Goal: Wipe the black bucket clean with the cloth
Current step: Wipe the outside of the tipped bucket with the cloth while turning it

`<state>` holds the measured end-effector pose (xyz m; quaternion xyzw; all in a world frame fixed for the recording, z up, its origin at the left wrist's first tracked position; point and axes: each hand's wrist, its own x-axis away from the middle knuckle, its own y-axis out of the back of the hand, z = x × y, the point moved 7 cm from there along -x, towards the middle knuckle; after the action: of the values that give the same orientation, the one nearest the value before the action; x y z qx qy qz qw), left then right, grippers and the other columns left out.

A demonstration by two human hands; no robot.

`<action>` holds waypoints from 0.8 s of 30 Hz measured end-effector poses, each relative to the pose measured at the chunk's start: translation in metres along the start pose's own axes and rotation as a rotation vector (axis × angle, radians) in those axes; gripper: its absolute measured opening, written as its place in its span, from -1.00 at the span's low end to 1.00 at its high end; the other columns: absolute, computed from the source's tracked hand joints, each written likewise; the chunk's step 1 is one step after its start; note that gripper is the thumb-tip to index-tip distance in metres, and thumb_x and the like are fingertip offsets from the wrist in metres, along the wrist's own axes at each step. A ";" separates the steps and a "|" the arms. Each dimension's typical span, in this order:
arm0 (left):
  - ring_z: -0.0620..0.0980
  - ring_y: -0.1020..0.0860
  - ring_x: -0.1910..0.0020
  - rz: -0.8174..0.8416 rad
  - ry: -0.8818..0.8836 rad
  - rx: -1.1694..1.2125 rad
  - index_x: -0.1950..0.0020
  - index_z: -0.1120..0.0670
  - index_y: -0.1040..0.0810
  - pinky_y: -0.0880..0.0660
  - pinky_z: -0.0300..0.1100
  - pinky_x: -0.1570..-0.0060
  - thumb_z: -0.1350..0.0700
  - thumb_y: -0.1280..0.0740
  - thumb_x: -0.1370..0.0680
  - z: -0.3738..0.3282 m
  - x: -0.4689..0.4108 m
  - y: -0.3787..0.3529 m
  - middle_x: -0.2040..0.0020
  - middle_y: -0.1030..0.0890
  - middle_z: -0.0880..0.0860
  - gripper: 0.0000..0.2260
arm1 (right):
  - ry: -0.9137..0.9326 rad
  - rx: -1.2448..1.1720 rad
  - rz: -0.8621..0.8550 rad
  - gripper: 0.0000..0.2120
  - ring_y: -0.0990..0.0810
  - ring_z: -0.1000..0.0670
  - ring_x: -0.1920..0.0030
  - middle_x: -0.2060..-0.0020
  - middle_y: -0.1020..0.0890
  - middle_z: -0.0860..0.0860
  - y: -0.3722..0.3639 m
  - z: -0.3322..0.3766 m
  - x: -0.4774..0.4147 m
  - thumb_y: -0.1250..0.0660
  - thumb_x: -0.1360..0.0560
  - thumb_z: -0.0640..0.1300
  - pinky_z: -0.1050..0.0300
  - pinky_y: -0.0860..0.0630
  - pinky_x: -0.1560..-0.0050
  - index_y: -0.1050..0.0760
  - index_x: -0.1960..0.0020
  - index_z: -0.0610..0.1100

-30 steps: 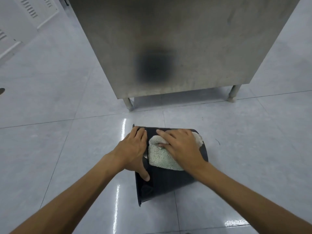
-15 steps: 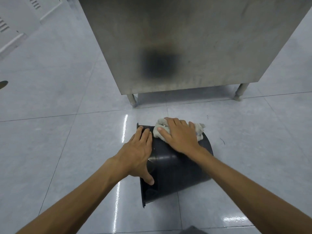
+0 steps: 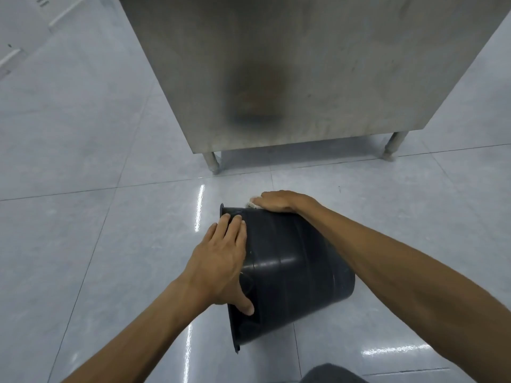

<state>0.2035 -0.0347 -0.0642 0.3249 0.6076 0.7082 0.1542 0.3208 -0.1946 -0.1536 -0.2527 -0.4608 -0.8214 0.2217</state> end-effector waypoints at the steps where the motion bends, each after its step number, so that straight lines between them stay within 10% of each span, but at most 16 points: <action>1: 0.16 0.14 -0.57 0.003 0.000 0.009 -0.58 0.11 0.23 0.21 -0.04 -0.44 -0.56 -0.39 -0.14 0.001 0.000 -0.001 -0.60 0.11 0.08 0.34 | 0.023 0.030 -0.065 -0.39 -0.51 -0.13 -0.28 -0.46 -0.49 -0.14 0.002 0.001 0.008 0.02 -0.68 0.30 -0.10 -0.36 -0.24 -0.37 -0.50 -0.09; 10: 0.11 0.20 -0.57 0.054 -0.008 0.026 -0.59 0.10 0.23 0.28 -0.03 -0.43 -0.56 -0.41 -0.10 0.002 -0.001 -0.002 -0.61 0.13 0.07 0.37 | 0.293 0.179 -0.864 -0.47 -0.46 -0.05 -0.24 -0.29 -0.53 0.05 -0.049 0.013 0.151 -0.02 -0.66 0.30 -0.15 -0.30 -0.32 -0.36 -0.46 0.01; 18: 0.08 0.27 -0.56 0.047 -0.086 0.083 -0.60 0.14 0.16 0.12 0.07 -0.55 -0.60 -0.35 -0.08 0.000 -0.006 0.010 -0.62 0.11 0.07 0.38 | 0.287 0.107 -0.762 -0.37 -0.45 0.01 -0.31 -0.34 -0.53 0.11 -0.033 -0.006 0.160 0.02 -0.63 0.39 -0.04 -0.28 -0.28 -0.28 -0.57 0.08; 24: 0.06 0.18 -0.59 -0.307 0.108 0.304 -0.61 0.14 0.06 -0.02 0.09 -0.54 -0.65 -0.05 -0.32 -0.007 0.002 0.018 -0.63 0.10 0.09 0.14 | 0.282 0.004 -0.732 -0.47 -0.50 0.06 -0.11 -0.12 -0.59 0.15 -0.013 -0.010 0.151 -0.01 -0.62 0.39 -0.05 -0.30 -0.18 -0.47 -0.31 0.06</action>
<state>0.2005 -0.0429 -0.0467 0.2096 0.7571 0.5929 0.1768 0.1941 -0.2173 -0.0729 0.0443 -0.4871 -0.8719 -0.0245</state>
